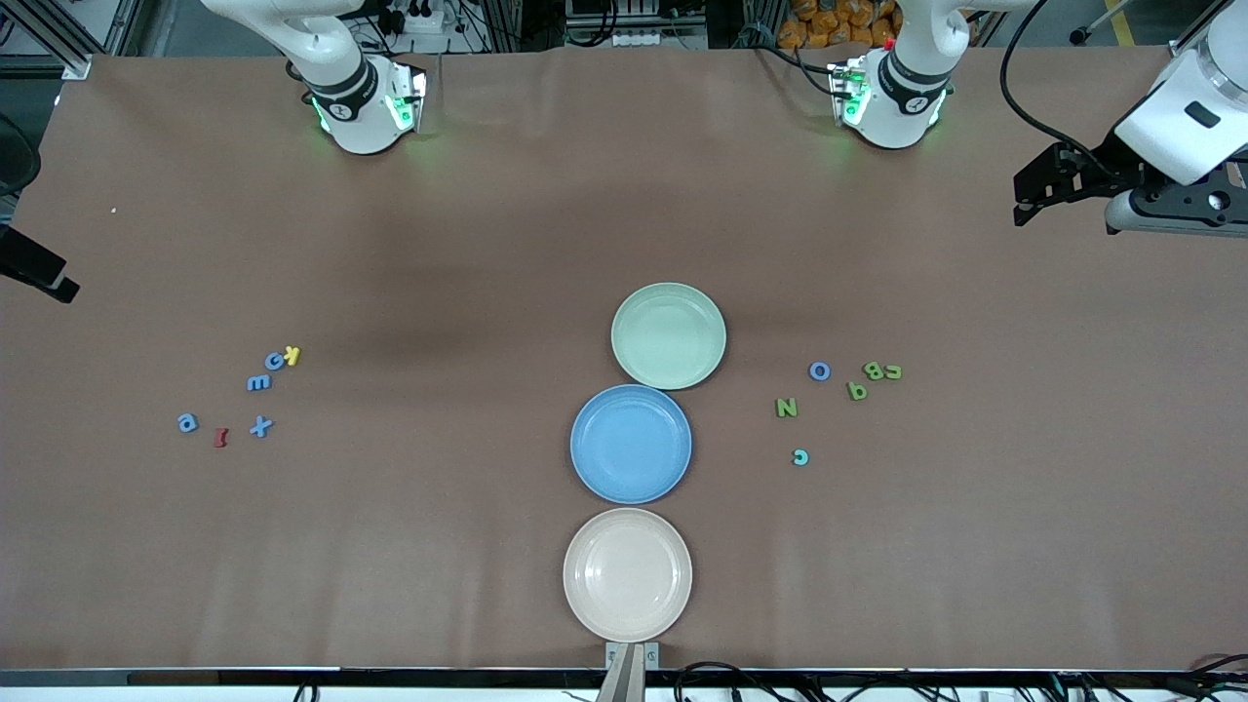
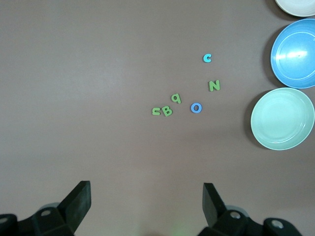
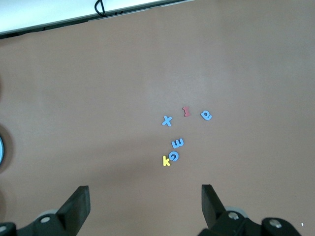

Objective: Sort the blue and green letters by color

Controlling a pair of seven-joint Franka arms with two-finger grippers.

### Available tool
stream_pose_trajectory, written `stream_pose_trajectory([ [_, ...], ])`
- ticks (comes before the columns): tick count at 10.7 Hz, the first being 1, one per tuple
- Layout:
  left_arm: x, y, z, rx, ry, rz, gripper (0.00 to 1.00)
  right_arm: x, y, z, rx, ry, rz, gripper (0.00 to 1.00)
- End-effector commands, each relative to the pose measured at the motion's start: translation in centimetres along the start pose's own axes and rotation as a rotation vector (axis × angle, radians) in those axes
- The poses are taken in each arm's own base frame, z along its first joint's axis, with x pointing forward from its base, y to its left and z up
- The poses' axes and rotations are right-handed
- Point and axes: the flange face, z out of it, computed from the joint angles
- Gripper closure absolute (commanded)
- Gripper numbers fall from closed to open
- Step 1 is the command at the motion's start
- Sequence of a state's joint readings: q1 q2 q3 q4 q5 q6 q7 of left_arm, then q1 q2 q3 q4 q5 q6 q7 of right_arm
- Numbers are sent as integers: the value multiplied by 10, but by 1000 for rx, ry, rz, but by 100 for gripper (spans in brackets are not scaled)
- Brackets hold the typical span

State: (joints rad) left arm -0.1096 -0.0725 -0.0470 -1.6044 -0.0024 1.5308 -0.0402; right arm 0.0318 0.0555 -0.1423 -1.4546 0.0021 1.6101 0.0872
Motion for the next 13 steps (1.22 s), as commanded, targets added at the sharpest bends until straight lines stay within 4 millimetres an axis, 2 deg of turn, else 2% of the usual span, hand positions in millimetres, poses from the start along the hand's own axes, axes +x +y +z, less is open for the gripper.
stream_pose_trajectory([
  [1, 0, -1, -7, -20, -4, 11, 0, 3, 0, -4, -9, 2, 4, 0],
  [13, 11, -6, 10, -23, -35, -5, 0, 5, -6, 2, -6, -4, 6, 0],
])
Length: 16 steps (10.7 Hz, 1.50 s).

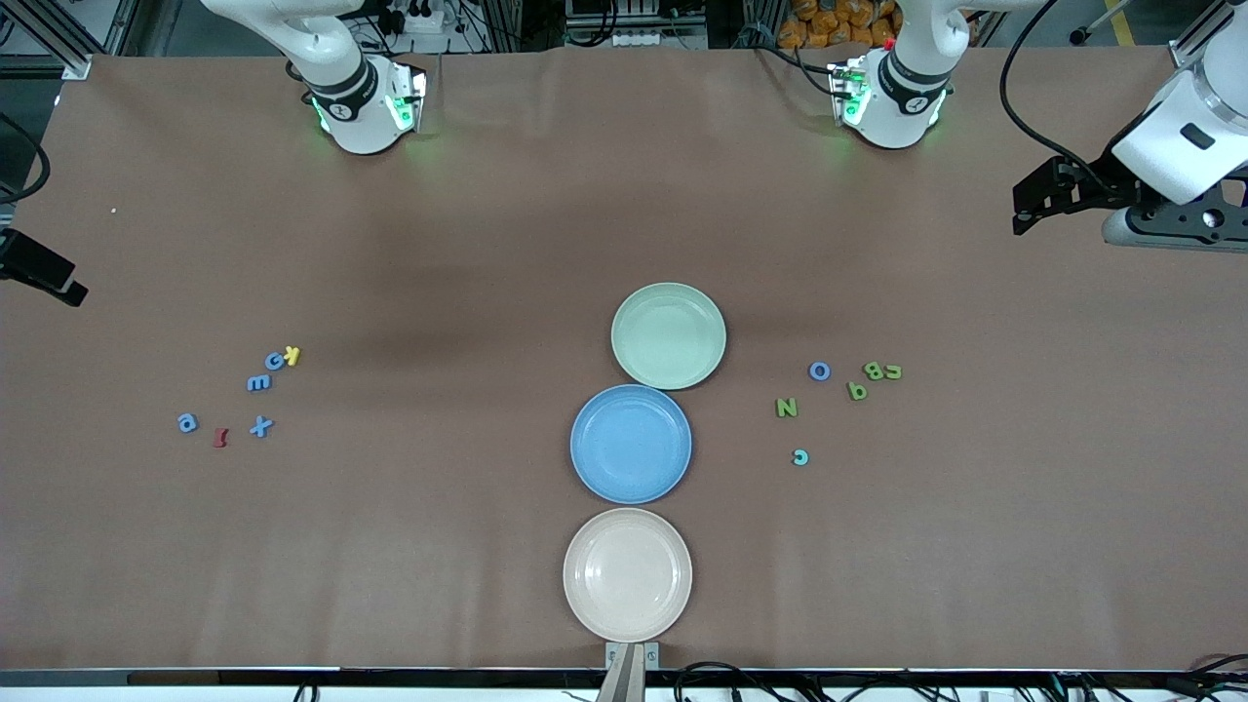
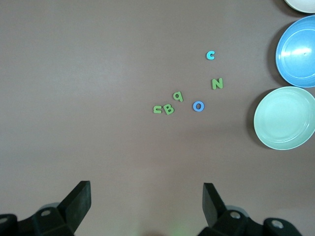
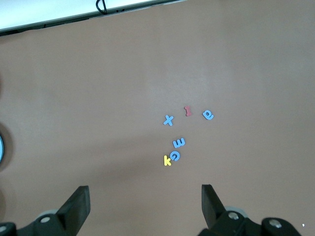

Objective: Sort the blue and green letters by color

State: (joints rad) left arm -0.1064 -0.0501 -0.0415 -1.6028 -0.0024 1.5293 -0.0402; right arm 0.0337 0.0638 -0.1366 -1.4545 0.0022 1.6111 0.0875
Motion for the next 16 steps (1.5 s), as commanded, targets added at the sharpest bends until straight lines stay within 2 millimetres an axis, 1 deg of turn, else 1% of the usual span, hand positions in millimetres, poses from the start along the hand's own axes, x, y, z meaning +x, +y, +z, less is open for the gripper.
stream_pose_trajectory([
  [1, 5, -1, 1, -23, -17, 2, 0, 4, -3, -1, -5, 0, 12, 0],
  [3, 8, 0, 6, -23, -22, 2, 0, 5, -3, 0, -6, -2, 12, 0],
  [6, 17, 0, 22, -21, -46, 2, 0, 6, -3, 3, -5, -5, 13, 0],
  [8, 29, 10, 47, -7, -92, 20, 0, 9, -3, 12, 0, -7, 15, 0],
  [9, 34, 12, 56, 4, -107, 24, 0, 9, -4, 15, 1, -4, 15, 0],
  [10, 36, 13, 59, 0, -107, 24, 0, 10, -4, 16, 0, -4, 15, 0],
  [12, 44, 11, 75, -7, -124, 18, 0, 10, -5, 22, 0, -11, 12, 0],
  [13, 48, 11, 86, -11, -130, 18, 0, 11, -5, 27, 0, -10, 12, 0],
  [14, 53, 11, 101, -11, -140, 17, 0, 11, -5, 36, -1, -14, 12, 0],
  [16, 54, 8, 117, -15, -138, 9, 0, 14, -5, 65, 0, -5, 14, 0],
])
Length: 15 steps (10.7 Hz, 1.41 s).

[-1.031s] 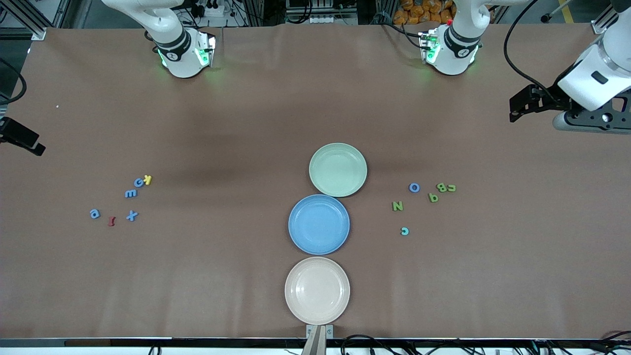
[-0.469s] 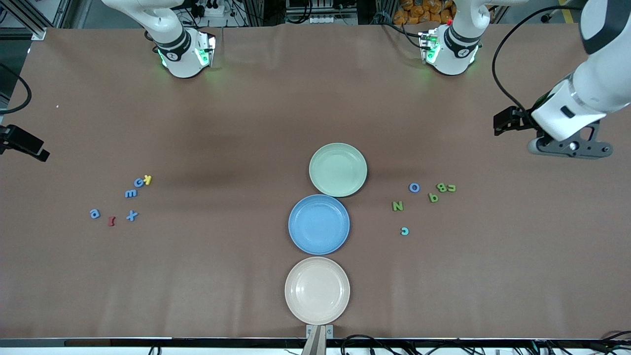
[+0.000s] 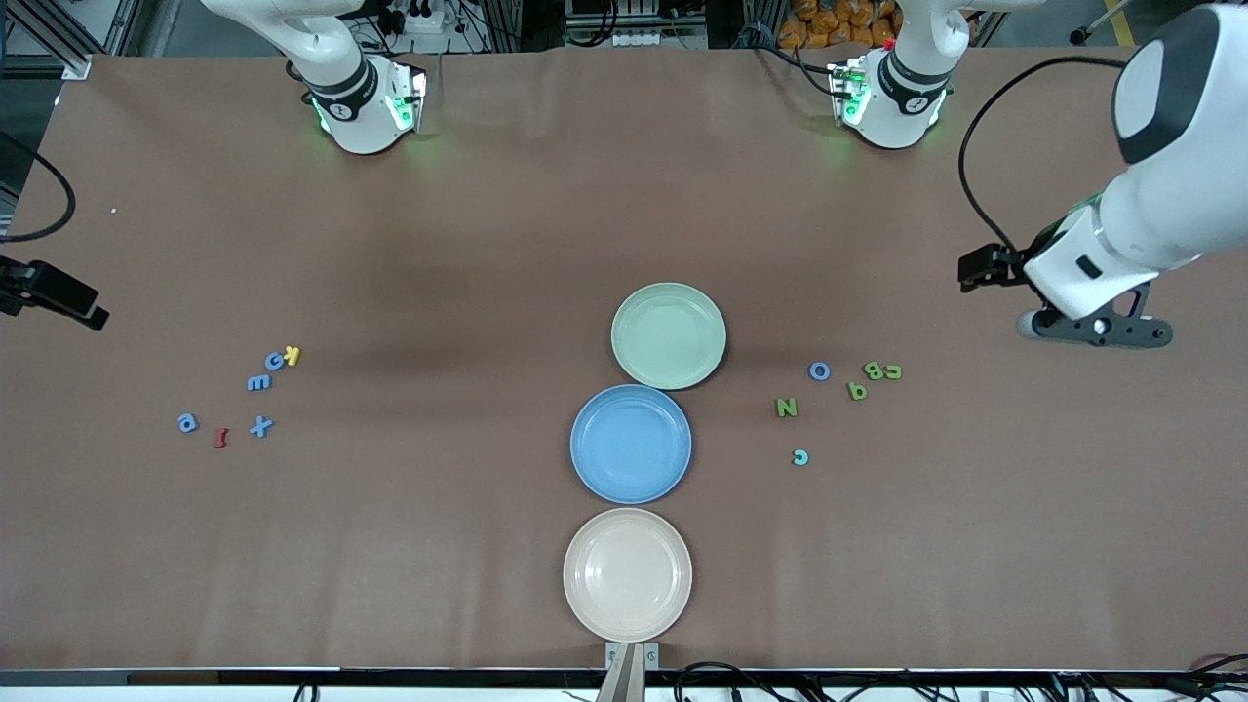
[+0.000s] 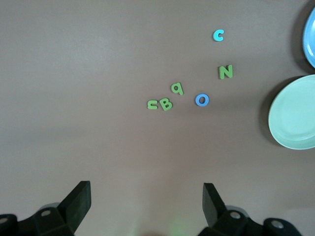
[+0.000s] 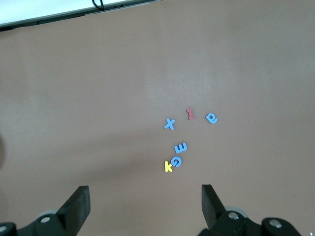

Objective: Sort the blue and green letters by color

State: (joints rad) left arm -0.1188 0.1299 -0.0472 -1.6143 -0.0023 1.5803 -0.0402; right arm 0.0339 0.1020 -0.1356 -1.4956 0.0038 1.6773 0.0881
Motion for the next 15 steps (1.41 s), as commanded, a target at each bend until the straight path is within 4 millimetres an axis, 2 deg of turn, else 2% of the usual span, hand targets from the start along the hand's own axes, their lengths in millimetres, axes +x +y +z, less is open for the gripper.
stream_pose_trajectory([
  [1, 6, -2, 23, -14, 4, -9, 0, 1, -2, 40, 5, 10, 15, 0],
  [3, 7, 0, 31, -14, 8, -17, 0, 2, 3, 77, 4, 21, 23, 0],
  [6, 7, 0, 38, -14, 8, -17, 0, 13, 9, 151, -10, -14, 41, 0],
  [9, 7, 1, 38, -12, 8, -15, 0, 16, 18, 212, -16, -25, 72, 0],
  [10, 7, 1, 37, -12, 10, -15, 0, 14, 17, 219, -16, -21, 81, 0],
  [12, 7, 0, 32, -13, 21, -17, 0, 13, 15, 221, -17, -29, 84, 0],
  [13, 5, -1, 25, -15, 34, -20, 0, 12, 14, 221, -17, -33, 83, 0],
  [15, -1, -6, -3, -17, 86, -25, 0, 12, 14, 223, -17, -33, 83, 0],
])
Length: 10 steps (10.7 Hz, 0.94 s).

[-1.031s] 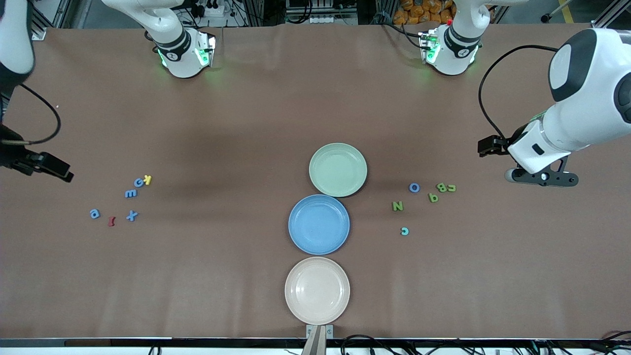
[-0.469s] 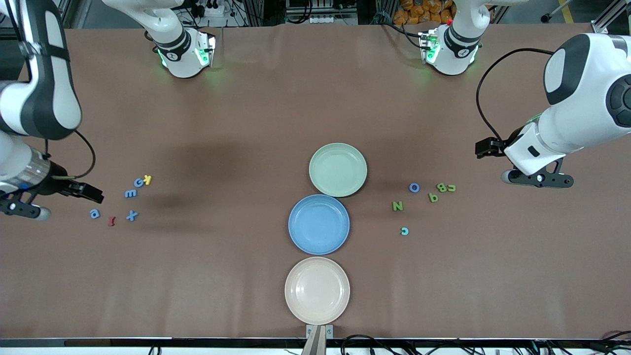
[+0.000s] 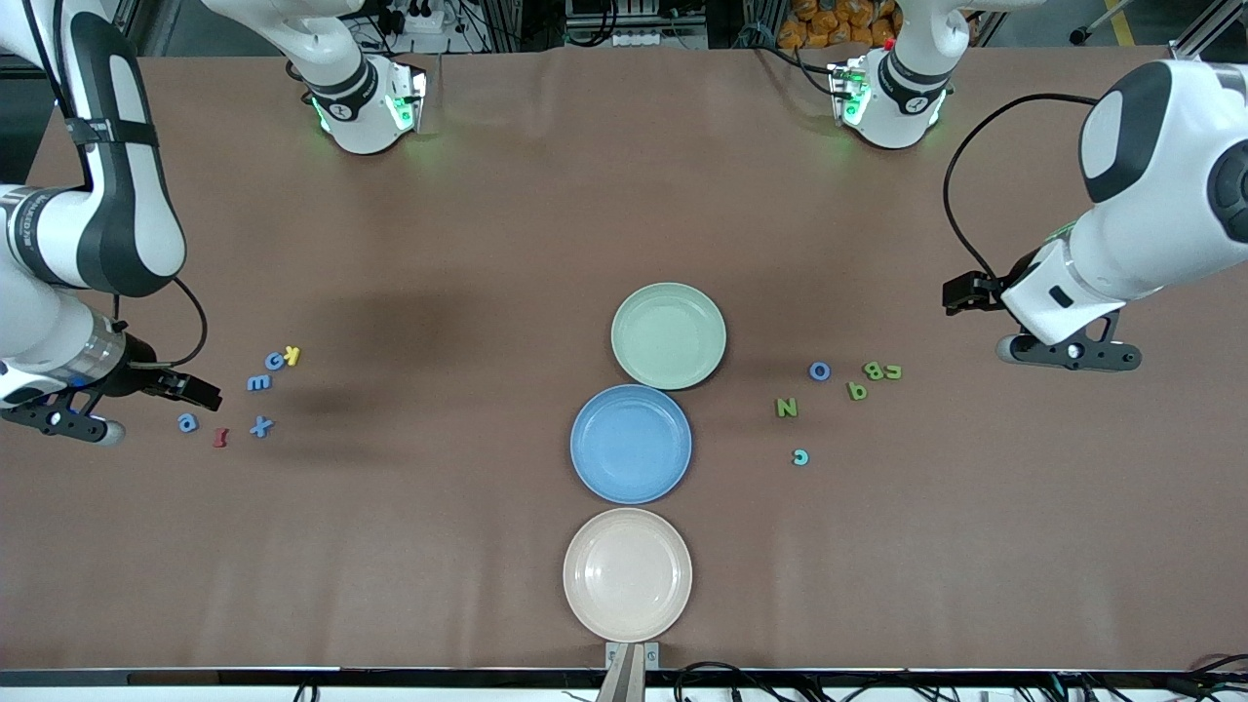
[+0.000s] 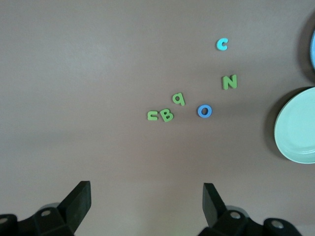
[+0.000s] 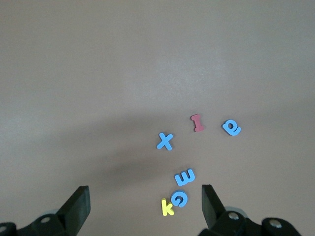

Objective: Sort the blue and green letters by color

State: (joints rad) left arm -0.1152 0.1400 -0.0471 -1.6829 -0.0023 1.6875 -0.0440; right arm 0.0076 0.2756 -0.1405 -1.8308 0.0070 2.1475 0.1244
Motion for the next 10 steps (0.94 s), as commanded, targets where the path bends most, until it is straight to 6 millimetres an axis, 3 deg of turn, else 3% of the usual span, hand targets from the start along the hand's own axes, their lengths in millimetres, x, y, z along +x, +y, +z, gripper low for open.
stream_pose_trajectory([
  [1, -17, -4, -47, -15, 84, -24, 0, -5, 0, -4, 11, 2, 19, 0],
  [5, -42, -9, -98, -15, 173, -32, 0, -5, -5, -26, 23, 29, 6, 0],
  [7, -55, -8, -114, -14, 189, -32, 0, -2, -9, -62, 20, -6, -3, 0],
  [10, -58, -12, -133, -8, 218, -22, 0, 1, -11, -125, 21, -23, -13, 0],
])
